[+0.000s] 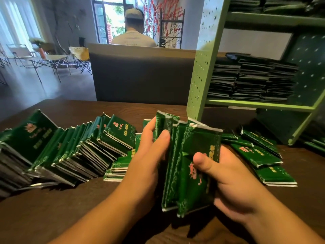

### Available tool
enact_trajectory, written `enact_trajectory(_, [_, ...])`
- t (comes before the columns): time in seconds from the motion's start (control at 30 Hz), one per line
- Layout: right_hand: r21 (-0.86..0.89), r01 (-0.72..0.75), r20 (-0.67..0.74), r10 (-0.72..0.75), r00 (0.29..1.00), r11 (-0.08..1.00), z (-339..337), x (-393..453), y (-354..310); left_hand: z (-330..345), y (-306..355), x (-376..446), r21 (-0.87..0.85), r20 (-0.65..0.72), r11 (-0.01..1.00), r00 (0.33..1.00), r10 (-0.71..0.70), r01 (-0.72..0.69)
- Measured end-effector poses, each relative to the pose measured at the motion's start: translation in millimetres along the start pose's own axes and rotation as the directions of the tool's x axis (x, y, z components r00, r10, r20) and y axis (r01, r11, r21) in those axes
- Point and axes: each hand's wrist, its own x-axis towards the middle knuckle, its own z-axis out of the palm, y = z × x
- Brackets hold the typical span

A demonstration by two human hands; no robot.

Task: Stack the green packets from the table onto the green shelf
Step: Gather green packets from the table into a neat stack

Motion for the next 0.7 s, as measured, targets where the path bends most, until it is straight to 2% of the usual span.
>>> enact_trajectory(0.07, [0.098, -0.012, -0.029, 0.015, 0.999, 0.995, -1.3, 1.6, -2.9, 8.6, 0.2, 0.6, 0.045, 0.02, 0.996, 0.997, -0.081, 0.08])
enact_trajectory(0.13, [0.141, 0.003, -0.086, 0.009, 0.996, 0.99, -1.4, 3.2, -6.6, 23.5, 2.2, -3.9, -0.085, -0.042, 0.964, 0.965, -0.258, 0.253])
enact_trajectory(0.3, [0.123, -0.014, -0.26, 0.045, 0.965, 0.992, -7.7, 8.0, -8.2, 18.1, -5.2, -8.0, -0.18, -0.011, 0.924, 0.938, -0.346, 0.338])
enact_trajectory(0.37, [0.101, -0.026, -0.31, 0.056, 0.949, 0.995, -8.7, 9.5, -6.8, 19.1, -1.6, -6.9, -0.191, -0.019, 0.931, 0.947, -0.32, 0.31])
enact_trajectory(0.5, [0.013, -0.006, -0.401, 0.011, 0.916, 1.0, -9.1, 10.1, -2.8, 19.0, 0.8, -10.6, -0.194, 0.055, 0.952, 0.971, -0.231, 0.237])
enact_trajectory(0.7, [-0.016, 0.022, -0.44, -0.027, 0.897, 1.0, -8.0, 9.3, -3.4, 19.9, 3.4, -13.3, -0.176, 0.03, 0.967, 0.983, -0.183, 0.185])
